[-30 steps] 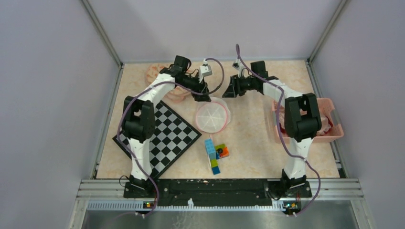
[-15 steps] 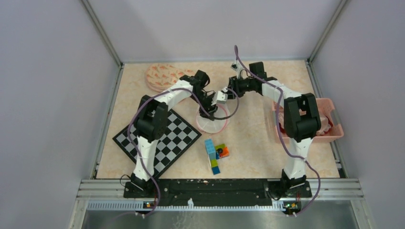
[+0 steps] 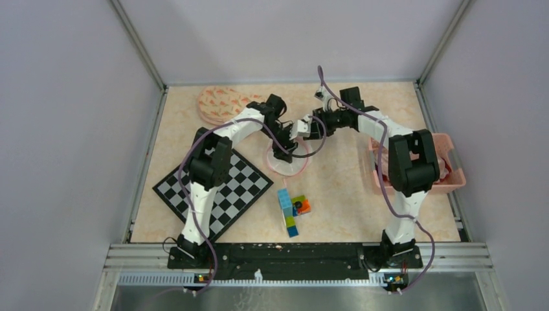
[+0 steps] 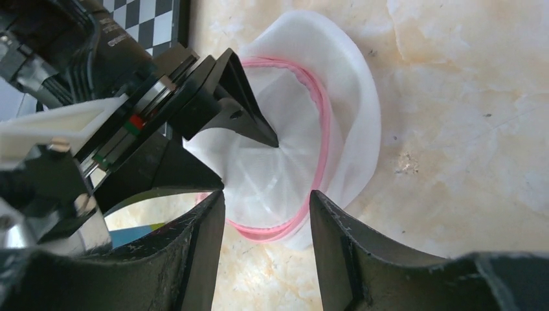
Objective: Unzip the laundry bag and remove the bra
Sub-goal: Close the laundry bag at the center of the board, then move the laundry bag to the center of the board.
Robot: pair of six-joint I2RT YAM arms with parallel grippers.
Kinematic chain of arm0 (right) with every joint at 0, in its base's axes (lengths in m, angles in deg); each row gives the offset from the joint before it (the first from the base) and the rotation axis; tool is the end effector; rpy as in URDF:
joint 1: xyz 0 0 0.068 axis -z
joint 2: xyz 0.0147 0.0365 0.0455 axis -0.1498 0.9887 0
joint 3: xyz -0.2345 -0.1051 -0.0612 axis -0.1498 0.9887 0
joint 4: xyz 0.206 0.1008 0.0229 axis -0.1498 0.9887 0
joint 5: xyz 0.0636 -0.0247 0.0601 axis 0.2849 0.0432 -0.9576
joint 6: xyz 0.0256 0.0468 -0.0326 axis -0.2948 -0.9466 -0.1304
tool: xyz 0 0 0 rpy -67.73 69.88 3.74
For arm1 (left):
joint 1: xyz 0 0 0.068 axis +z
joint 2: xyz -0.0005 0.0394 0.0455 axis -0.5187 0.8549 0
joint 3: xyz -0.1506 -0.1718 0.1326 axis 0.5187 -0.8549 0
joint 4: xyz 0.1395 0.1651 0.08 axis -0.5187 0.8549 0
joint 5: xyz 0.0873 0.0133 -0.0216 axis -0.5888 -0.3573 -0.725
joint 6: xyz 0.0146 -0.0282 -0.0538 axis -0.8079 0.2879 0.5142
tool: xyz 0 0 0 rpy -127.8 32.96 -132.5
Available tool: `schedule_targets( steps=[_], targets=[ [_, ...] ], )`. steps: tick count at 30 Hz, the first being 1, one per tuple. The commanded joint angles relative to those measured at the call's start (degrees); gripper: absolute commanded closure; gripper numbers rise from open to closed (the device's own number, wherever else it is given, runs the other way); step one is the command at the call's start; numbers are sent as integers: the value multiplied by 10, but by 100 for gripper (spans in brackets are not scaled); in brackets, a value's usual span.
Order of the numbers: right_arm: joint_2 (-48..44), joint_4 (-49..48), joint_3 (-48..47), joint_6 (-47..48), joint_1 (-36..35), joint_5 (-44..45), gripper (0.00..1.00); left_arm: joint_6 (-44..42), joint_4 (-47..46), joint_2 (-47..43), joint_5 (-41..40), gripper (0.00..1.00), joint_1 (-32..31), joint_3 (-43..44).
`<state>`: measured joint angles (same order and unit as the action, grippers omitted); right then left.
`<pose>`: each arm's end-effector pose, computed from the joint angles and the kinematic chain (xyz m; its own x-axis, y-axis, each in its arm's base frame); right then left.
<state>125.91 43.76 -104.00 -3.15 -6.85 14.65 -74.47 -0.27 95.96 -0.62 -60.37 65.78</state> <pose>0.3727 0.1400 0.2099 -0.7202 -0.2059 -0.6625 -0.6578 0.5061 0.5578 0.3545 -0.2332 0.1773 -0.0261 0.7311 -0.6818 0.9909 -0.0712 -0.1143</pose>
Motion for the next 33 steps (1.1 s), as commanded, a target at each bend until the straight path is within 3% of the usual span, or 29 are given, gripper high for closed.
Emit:
schedule_targets(
  steps=[1,9,13,17,20,24,33],
  targets=[
    [-69,9,-8,44,4,13,50,53,18,-53,49,29,4,40],
    [-121,76,-15,118,-14,66,51,237,-66,-146,119,22,58,33],
    [-154,100,12,160,-57,99,54,395,-200,-200,172,22,133,-42],
    [-172,92,46,187,-114,133,57,520,-352,-256,155,21,193,-137],
    [-157,66,59,190,-148,148,57,541,-361,-275,130,18,220,-161],
    [-111,19,45,156,-181,163,56,553,-352,-288,107,2,248,-174],
    [-4,-42,27,109,-209,242,56,540,-355,-315,83,1,273,-196]
  ],
)
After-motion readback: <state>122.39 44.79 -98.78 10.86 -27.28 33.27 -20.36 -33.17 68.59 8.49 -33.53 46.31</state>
